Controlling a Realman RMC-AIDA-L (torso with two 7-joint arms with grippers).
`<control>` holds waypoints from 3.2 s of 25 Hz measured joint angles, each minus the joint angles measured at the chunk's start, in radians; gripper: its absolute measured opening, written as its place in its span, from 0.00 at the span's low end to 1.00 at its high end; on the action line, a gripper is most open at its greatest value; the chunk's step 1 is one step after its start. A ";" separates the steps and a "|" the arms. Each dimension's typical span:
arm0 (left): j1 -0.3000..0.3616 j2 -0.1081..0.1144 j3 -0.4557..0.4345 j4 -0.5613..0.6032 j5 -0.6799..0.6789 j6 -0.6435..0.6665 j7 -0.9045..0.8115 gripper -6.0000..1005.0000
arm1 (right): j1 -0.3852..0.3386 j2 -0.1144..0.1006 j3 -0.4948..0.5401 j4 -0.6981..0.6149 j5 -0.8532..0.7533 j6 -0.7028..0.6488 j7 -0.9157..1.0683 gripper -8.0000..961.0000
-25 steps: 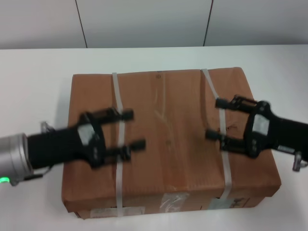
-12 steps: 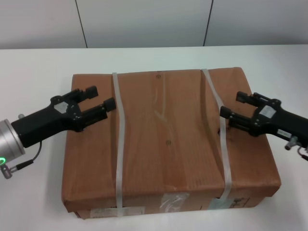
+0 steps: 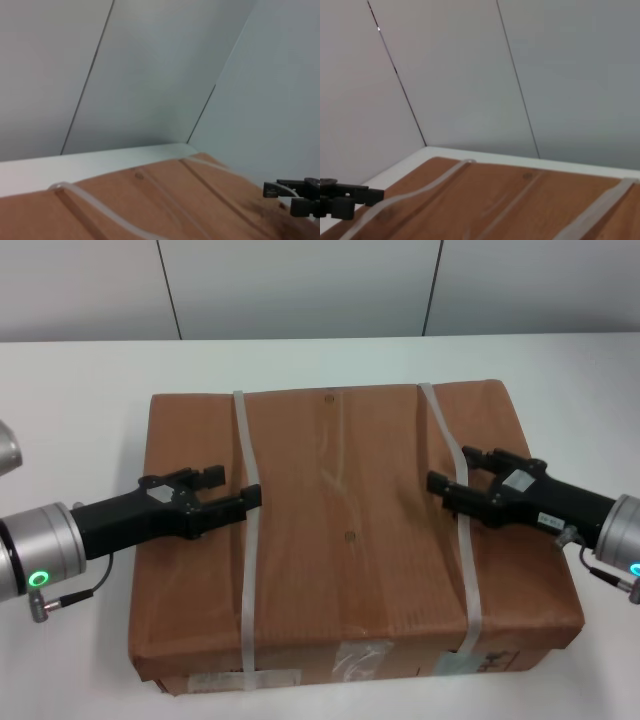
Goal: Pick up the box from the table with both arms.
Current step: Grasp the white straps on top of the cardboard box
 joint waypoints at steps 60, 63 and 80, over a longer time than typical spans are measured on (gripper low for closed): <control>-0.151 -0.010 0.118 -0.045 0.052 -0.075 -0.139 0.13 | 0.163 0.005 -0.032 0.216 0.113 0.061 -0.281 0.55; -0.142 -0.010 0.121 -0.046 0.018 -0.075 -0.116 0.11 | 0.158 0.005 -0.030 0.230 0.143 0.054 -0.314 0.50; -0.121 -0.009 0.155 -0.046 -0.044 -0.072 -0.041 0.09 | 0.138 0.005 -0.005 0.248 0.165 0.020 -0.403 0.38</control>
